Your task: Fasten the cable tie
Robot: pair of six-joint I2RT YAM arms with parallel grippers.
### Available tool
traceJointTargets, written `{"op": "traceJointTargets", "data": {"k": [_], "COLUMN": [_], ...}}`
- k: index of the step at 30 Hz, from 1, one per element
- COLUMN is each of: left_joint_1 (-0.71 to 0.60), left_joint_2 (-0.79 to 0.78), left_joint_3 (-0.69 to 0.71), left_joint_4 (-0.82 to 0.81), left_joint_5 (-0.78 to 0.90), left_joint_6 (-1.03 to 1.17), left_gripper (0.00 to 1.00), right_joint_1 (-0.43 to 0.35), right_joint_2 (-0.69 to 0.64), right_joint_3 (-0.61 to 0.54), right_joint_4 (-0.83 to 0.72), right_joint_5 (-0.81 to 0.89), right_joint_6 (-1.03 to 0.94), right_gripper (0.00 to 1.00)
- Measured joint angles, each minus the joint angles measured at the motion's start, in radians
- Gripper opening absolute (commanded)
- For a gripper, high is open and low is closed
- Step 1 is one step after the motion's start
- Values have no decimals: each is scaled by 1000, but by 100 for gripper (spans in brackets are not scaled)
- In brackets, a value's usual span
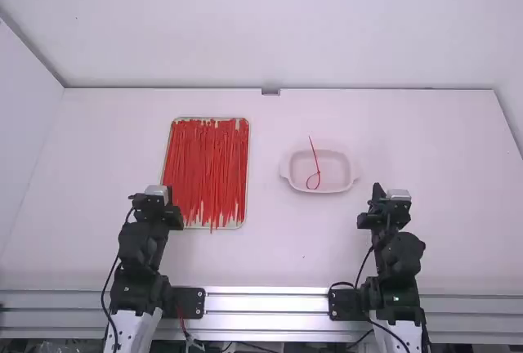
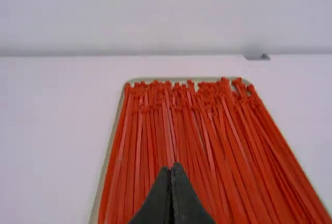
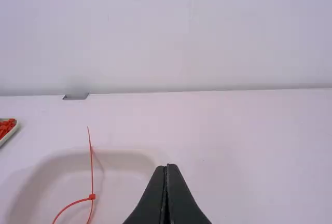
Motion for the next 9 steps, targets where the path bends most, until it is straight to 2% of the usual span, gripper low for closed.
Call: {"op": "traceJointTargets", "data": {"k": [9], "left_joint_1": [0], "left_joint_2": [-90], "left_joint_3": [0], "left_joint_4": [0], "left_joint_5": [0], "left_joint_6": [0], "left_gripper": [0], "right_joint_1": [0], "right_joint_2": [0], "right_joint_3": [0], "right_joint_4": [0], "right_joint_5": [-1], "right_joint_6": [0], "right_gripper": [0]}}
